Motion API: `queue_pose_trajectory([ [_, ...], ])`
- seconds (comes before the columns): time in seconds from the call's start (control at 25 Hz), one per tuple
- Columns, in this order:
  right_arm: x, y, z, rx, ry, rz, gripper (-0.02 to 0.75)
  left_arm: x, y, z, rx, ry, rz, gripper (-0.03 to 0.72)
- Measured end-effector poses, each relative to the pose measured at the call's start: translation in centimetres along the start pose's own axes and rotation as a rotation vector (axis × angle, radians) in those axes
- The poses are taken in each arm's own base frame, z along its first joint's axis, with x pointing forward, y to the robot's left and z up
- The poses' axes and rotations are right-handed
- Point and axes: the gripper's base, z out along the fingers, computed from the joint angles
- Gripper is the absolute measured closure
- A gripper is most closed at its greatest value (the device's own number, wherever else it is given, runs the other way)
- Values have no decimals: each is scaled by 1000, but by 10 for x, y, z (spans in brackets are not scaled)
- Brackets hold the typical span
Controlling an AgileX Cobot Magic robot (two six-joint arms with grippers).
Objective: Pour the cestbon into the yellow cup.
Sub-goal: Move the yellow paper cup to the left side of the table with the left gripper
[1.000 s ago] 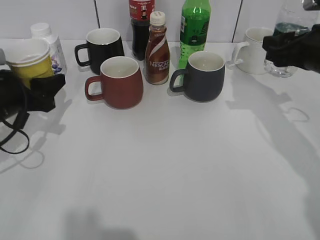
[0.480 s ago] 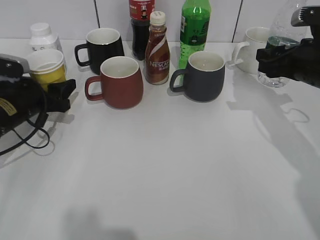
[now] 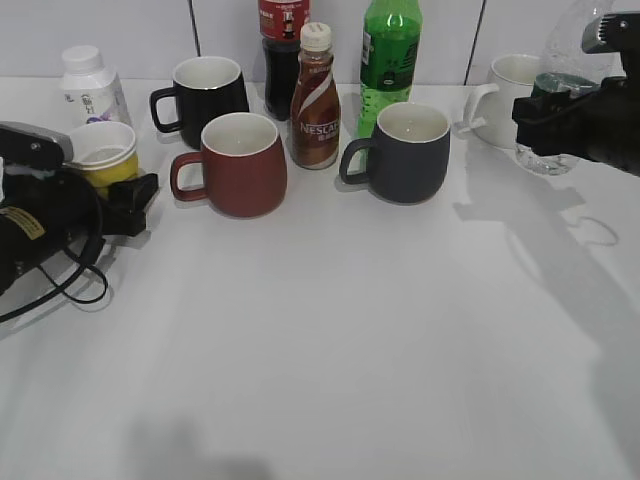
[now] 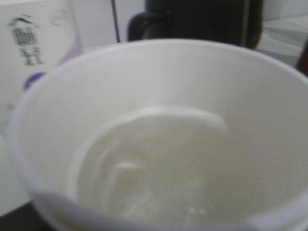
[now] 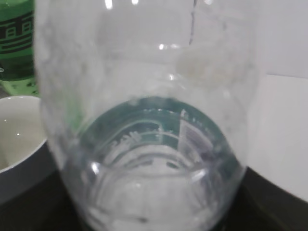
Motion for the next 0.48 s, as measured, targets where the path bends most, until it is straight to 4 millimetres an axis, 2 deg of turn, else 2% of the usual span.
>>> queue_pose_trajectory([
  [0.12, 0, 0, 0, 0, 0, -1, 277, -1, 3, 0, -30, -7, -12, 104],
  [0.36, 1, 0, 1, 0, 3, -4, 277, 1, 3, -2, -37, -4, -17, 90],
  [0.48, 8, -1, 5, 2, 14, -12, 277, 5, 1, -7, -36, 13, -21, 91],
])
